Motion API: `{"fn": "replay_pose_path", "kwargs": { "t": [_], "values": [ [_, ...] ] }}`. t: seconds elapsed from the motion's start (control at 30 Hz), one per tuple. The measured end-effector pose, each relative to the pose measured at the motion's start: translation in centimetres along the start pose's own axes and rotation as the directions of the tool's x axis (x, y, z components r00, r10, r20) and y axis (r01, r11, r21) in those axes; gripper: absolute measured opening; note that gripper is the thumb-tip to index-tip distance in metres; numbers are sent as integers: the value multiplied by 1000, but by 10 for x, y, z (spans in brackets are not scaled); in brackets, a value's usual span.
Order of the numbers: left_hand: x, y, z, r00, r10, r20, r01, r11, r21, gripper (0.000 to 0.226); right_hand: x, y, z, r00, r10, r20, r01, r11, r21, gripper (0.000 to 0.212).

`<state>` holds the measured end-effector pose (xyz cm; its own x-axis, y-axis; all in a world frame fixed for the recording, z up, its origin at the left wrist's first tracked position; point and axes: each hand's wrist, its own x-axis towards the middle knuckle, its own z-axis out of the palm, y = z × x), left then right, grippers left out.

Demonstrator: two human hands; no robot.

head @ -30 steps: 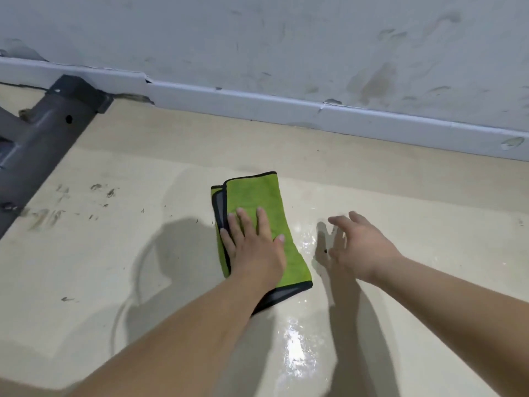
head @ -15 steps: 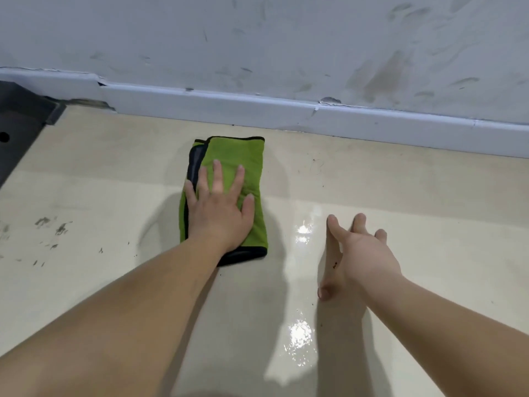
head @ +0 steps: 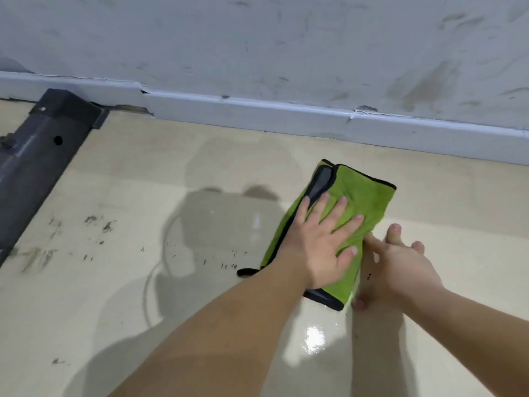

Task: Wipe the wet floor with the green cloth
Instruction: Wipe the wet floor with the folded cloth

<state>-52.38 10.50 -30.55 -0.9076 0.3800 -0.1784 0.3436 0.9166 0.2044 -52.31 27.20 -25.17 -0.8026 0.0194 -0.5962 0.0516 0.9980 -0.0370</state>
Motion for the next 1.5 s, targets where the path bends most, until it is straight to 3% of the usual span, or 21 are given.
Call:
{"fn": "replay_pose_path", "kwargs": {
  "t": [0.07,0.17,0.27,0.37,0.47,0.57,0.67,0.7,0.83,0.93,1.0,1.07,1.13,1.23,1.33,1.4,1.5],
  "values": [
    [-22,-29,-5,1000,-8,10,8,1000,16,65,-1,-2,-2,1000,-7,-4,7,999,-34,145],
    [-68,-83,-13,959,-283,14,282,959,21,66,-4,-6,-4,1000,-11,12,12,999,-52,150],
    [-126,-118,-9,781,-622,-56,622,783,-23,68,-6,-14,-7,1000,-23,15,24,997,-67,148],
    [-160,-100,2,667,-743,-55,738,670,-87,70,-10,-18,-9,1000,-2,21,3,998,-55,147],
    [-181,-49,13,715,-699,-27,694,713,-94,69,-12,-20,-10,999,7,44,-5,999,-48,146],
    [-203,-17,22,860,-509,34,510,858,-66,68,-18,-21,-12,998,21,54,-18,999,-45,140],
    [-211,-19,24,907,-415,66,418,908,-35,67,-35,-33,-12,993,-70,-97,55,988,-147,102],
    [-209,-19,23,905,-421,65,423,906,-32,67,-41,-42,-12,984,-133,-118,110,977,-180,100],
    [-203,-24,18,931,-354,85,358,933,-39,67,-57,-90,3,955,-285,84,297,927,-229,137],
    [-205,-67,8,967,-233,99,239,970,-53,65,-57,-113,21,969,-222,107,239,952,-190,154],
    [-208,-110,1,966,-241,92,245,969,-35,66,-50,-119,33,982,-181,58,188,969,-158,157],
    [-217,-153,-4,935,-347,68,348,938,6,67,-42,-121,43,984,-175,26,177,978,-111,149],
    [-227,-189,-7,859,-511,35,512,859,3,68,-37,-119,48,984,-176,-4,175,982,-69,138],
    [-229,-226,-13,646,-763,12,763,645,-49,66,-30,-114,56,987,-156,-36,153,985,-78,133],
    [-216,-238,-18,467,-884,7,882,465,-70,63,-26,-117,56,986,-167,-26,164,983,-87,129],
    [-211,-233,-15,453,-892,3,889,451,-75,64,-27,-118,55,985,-169,-18,167,980,-105,129],
    [-211,-211,-9,502,-865,-21,860,502,-94,67,-29,-117,55,986,-162,-51,154,980,-125,129]
  ]
}}
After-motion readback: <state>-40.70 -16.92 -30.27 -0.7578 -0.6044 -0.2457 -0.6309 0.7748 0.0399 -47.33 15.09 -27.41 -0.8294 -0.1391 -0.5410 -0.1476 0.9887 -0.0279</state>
